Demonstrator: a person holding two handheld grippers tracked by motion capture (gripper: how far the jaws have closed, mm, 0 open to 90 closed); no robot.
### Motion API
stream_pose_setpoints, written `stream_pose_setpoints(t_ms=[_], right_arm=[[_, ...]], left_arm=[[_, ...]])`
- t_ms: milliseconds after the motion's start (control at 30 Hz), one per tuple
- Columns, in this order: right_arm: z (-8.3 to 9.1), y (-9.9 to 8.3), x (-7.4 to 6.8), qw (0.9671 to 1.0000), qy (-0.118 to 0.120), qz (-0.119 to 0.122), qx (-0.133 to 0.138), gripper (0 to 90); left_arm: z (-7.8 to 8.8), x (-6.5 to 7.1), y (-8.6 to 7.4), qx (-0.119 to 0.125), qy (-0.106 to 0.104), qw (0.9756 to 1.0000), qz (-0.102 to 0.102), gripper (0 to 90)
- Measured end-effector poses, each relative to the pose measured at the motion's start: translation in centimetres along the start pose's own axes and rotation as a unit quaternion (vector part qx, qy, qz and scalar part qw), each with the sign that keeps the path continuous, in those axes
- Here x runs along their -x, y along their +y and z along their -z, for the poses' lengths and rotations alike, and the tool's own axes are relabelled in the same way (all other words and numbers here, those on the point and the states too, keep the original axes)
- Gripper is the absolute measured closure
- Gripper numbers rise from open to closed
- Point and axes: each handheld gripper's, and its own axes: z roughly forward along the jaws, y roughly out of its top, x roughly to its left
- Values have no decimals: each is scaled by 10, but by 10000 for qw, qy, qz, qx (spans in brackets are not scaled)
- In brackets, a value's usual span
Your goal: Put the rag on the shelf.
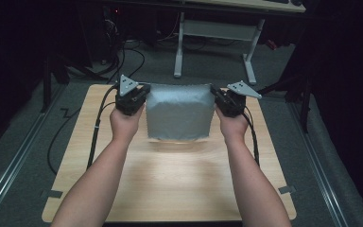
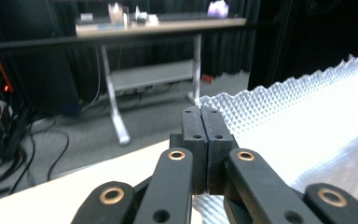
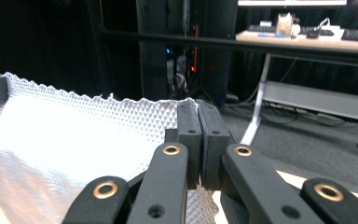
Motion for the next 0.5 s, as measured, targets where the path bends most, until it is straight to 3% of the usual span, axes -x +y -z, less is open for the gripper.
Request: stream_pose_setpoints(t_ms=[100, 233, 500], right_arm=[[-14, -11, 5, 9995, -58, 60, -300, 895], [-22, -26, 8, 9985, -36, 21, -554, 895], [-24, -45, 7, 9971, 122, -159, -729, 894]], left_arm=[[-11, -3, -11, -341, -61, 9994, -16, 900], [-17, -5, -25, -553, -207, 9982, 86, 900], [-18, -4, -51, -758, -394, 9961, 222, 900]])
